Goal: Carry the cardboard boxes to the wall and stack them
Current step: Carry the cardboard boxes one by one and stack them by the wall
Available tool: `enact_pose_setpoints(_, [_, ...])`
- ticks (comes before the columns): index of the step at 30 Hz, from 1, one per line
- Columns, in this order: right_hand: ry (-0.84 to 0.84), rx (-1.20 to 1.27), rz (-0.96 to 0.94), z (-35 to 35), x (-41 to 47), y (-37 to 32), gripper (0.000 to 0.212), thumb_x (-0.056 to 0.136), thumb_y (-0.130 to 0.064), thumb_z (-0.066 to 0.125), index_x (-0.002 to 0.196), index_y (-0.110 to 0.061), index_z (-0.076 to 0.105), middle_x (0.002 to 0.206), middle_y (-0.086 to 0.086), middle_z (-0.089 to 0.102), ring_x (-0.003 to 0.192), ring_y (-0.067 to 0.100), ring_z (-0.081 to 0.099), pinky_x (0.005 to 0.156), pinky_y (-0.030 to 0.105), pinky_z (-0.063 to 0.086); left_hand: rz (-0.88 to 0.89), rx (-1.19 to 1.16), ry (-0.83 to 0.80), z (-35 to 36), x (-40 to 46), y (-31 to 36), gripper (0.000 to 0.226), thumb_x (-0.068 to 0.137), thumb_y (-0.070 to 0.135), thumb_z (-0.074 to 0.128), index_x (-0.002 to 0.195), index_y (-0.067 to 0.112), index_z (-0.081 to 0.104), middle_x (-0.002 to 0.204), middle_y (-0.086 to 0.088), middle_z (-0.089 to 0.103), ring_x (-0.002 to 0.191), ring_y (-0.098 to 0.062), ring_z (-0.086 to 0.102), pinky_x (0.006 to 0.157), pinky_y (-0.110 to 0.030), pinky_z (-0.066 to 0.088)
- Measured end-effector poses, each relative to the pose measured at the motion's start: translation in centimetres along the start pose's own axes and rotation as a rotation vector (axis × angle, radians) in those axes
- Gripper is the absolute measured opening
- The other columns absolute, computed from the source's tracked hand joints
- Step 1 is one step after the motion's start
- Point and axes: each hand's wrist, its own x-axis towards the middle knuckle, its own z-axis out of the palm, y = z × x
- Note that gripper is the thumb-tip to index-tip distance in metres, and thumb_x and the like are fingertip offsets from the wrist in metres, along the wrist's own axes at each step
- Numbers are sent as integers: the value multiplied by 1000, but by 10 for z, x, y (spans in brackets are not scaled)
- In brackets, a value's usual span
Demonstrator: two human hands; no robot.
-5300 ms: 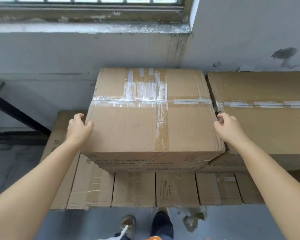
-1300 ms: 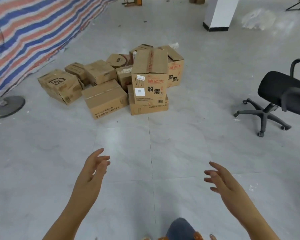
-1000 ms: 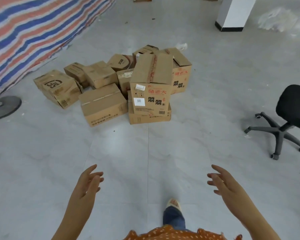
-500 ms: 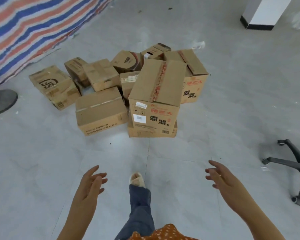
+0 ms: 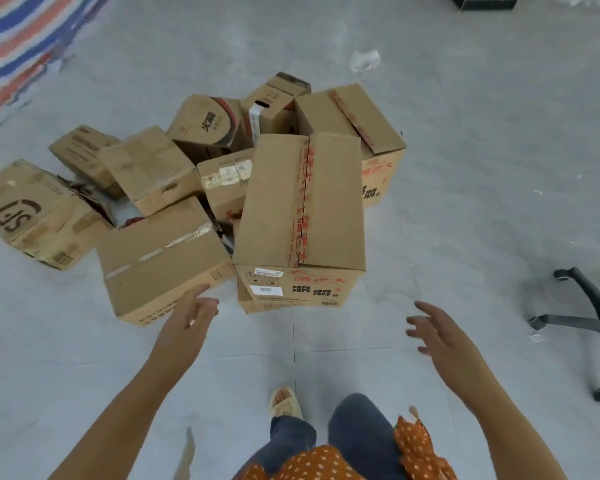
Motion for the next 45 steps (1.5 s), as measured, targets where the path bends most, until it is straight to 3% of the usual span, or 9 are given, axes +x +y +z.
enact_pose_setpoints(5, [-79,41,153,21,92,-10,40,101,-35,35,139,-22,39,138,5,49,117,21,53,104,40,43,-170,-18,8,28,92,-13,37,99,30,45,135,22,44,111,1,59,110,-21,56,100,-44,45])
enact_pose_setpoints(13, [-113,94,471,80,256,-5,60,98,-40,43,150,-19,22,150,5,33,132,28,40,111,47,33,-538,-82,159,88,231,-51,57,98,42,43,148,17,29,150,-3,34,135,-25,36,103,-38,34])
enact_pose_setpoints(17, [-149,99,557,106,290,1,53,99,-34,40,145,-12,29,131,4,42,116,24,44,107,43,38,-643,-128,101,106,264,-60,48,97,39,42,136,11,40,116,1,50,111,-20,46,95,-34,37])
enact_pose_setpoints(20, [-129,177,624,111,296,-2,49,99,-32,40,143,-12,32,122,-2,41,111,19,41,108,46,38,-666,-123,152,109,271,-56,42,96,35,45,132,13,42,120,1,47,107,-18,44,92,-33,38])
enact_pose_setpoints(24, [-84,118,569,94,299,-23,47,98,-31,40,141,-11,36,118,-3,42,107,19,42,104,44,42,-632,-132,211,114,263,-31,27,95,29,45,120,17,44,112,3,48,101,-16,45,84,-31,34])
enact_pose_setpoints(31, [57,3,267,22,297,-109,26,98,-26,40,114,-10,54,88,-2,52,72,14,47,60,30,34,-378,-31,504,99,238,51,18,89,21,44,72,14,45,68,-1,38,66,-17,35,61,-32,31])
enact_pose_setpoints(36, [75,117,118,-4,307,-162,23,97,-31,40,99,-13,52,79,-7,47,70,12,43,57,26,32,-314,-122,652,65,242,88,38,75,49,43,85,15,54,98,-8,57,97,-26,53,81,-42,47])
enact_pose_setpoints(42, [-170,253,371,26,356,-205,55,77,-57,40,115,-19,53,108,2,58,98,20,57,79,36,49,-705,-589,462,31,271,93,39,73,49,62,99,20,61,94,-1,67,83,-21,64,80,-38,55])
enact_pose_setpoints(45, [-310,241,520,17,365,-222,35,85,-56,41,90,-25,56,104,2,61,93,22,53,84,45,43,-914,-568,303,22,276,110,36,75,58,62,89,26,57,94,0,67,88,-21,61,93,-52,45])
